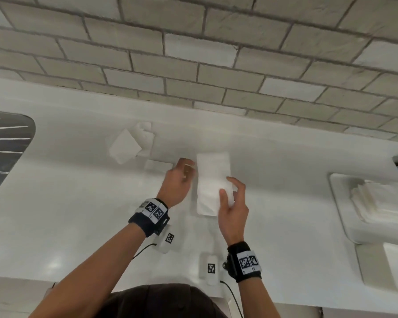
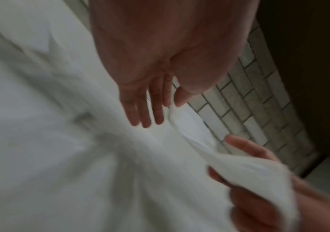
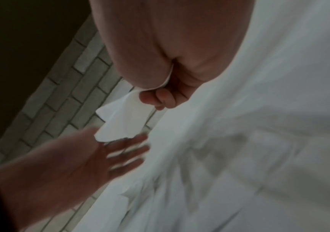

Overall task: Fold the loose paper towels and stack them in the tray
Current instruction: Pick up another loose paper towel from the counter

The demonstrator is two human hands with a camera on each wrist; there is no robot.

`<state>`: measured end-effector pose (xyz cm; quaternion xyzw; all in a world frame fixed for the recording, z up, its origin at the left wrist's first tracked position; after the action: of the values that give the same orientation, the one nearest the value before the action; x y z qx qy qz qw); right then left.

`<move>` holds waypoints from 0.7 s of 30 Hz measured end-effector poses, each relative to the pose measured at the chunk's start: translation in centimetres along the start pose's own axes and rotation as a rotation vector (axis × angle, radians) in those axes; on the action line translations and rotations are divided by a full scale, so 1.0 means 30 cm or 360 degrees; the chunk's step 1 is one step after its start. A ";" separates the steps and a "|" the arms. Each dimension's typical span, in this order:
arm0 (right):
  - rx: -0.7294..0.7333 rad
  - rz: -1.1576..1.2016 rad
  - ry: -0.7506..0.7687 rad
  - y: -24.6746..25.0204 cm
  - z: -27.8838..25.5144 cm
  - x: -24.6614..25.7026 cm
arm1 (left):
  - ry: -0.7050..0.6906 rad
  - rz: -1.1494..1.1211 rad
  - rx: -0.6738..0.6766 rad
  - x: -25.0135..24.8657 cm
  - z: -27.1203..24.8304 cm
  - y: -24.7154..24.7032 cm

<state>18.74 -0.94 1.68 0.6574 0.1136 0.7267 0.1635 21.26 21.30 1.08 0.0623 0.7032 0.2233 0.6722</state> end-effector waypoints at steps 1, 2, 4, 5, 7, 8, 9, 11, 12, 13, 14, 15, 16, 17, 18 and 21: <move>0.0047 -0.0111 0.0001 -0.008 0.006 -0.043 | 0.0011 0.0238 -0.0095 0.052 0.007 0.050; 0.0104 -0.0203 -0.0015 -0.022 0.009 -0.090 | 0.0077 0.0490 -0.0165 0.108 0.006 0.101; 0.0214 -0.0351 -0.0111 -0.058 0.005 -0.182 | 0.0375 0.0975 -0.0231 0.238 -0.023 0.191; 0.0250 -0.0410 -0.0155 -0.073 0.000 -0.213 | 0.0557 0.1142 -0.0222 0.292 -0.051 0.227; 0.0285 -0.0446 -0.0176 -0.089 -0.015 -0.231 | 0.0762 0.1286 -0.0224 0.358 -0.101 0.267; 0.0285 -0.0429 -0.0166 -0.087 -0.023 -0.225 | 0.0793 0.1283 -0.0237 0.373 -0.111 0.276; 0.0269 -0.0403 -0.0152 -0.081 -0.028 -0.214 | 0.0817 0.1248 -0.0229 0.382 -0.113 0.279; 0.0235 -0.0367 -0.0122 -0.065 -0.029 -0.199 | 0.0875 0.1141 -0.0197 0.389 -0.105 0.281; 0.0238 -0.0370 -0.0108 -0.062 -0.028 -0.192 | 0.0894 0.1088 -0.0180 0.392 -0.097 0.281; 0.0270 -0.0397 -0.0113 -0.067 -0.029 -0.189 | 0.0897 0.1032 -0.0153 0.401 -0.088 0.280; 0.0343 -0.0448 -0.0136 -0.076 -0.030 -0.186 | 0.0890 0.0984 -0.0116 0.410 -0.078 0.278; 0.0436 -0.0535 -0.0173 -0.085 -0.037 -0.187 | 0.0867 0.0941 -0.0067 0.415 -0.067 0.273; 0.0511 -0.0671 -0.0201 -0.085 -0.047 -0.184 | 0.0833 0.0887 -0.0020 0.415 -0.059 0.267; 0.0534 -0.0863 -0.0206 -0.076 -0.056 -0.175 | 0.0790 0.0809 0.0011 0.403 -0.054 0.261; 0.0478 -0.1051 -0.0178 -0.056 -0.059 -0.155 | 0.0748 0.0701 0.0038 0.381 -0.056 0.251; 0.0172 -0.1088 0.0068 -0.009 -0.049 -0.038 | 0.0556 0.0270 0.0115 0.285 -0.061 0.182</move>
<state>17.39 -1.06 0.36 0.5737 0.3688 0.6365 0.3601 17.56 29.06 -4.59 0.1059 0.8089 0.2612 0.5160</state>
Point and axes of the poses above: each hand's wrist, its own z-axis towards the middle knuckle, its own y-axis out of the back of the hand, x = y × z, the point moved 8 cm from there along z, towards the middle knuckle, and after that the axes turned 2 degrees about -z, right-handed, at the moved point
